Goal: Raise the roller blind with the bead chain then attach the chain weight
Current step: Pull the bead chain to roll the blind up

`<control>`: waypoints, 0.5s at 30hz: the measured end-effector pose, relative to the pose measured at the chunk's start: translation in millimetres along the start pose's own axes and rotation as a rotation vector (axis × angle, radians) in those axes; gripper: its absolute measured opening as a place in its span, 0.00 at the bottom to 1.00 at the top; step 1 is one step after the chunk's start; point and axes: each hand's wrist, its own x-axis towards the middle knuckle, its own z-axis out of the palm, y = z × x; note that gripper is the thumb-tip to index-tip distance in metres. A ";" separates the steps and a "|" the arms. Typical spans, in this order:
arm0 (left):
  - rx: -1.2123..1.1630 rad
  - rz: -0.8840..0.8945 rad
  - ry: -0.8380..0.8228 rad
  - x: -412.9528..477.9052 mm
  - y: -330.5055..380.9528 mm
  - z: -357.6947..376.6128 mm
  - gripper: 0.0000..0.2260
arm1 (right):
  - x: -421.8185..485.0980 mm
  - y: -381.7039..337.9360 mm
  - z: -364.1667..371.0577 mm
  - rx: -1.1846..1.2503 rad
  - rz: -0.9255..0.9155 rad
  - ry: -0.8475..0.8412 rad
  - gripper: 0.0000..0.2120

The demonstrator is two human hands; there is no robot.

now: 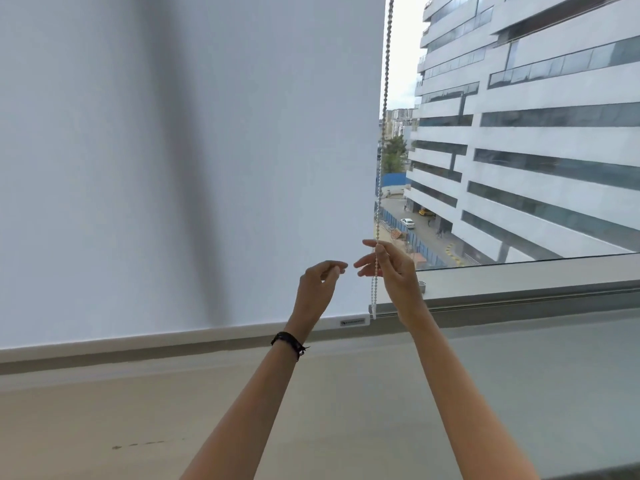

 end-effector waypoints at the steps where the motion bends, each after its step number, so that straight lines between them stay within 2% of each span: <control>1: -0.037 -0.010 -0.012 3.7 5.9 0.3 0.11 | 3.6 -3.5 -0.1 0.029 -0.006 -0.002 0.13; 8: -0.228 0.032 0.025 31.8 59.5 -1.1 0.12 | 22.9 -19.3 -5.9 0.108 -0.114 -0.010 0.12; 15: -0.297 0.212 0.054 58.5 122.8 -1.8 0.16 | 25.2 -17.6 -7.0 0.104 -0.175 -0.074 0.10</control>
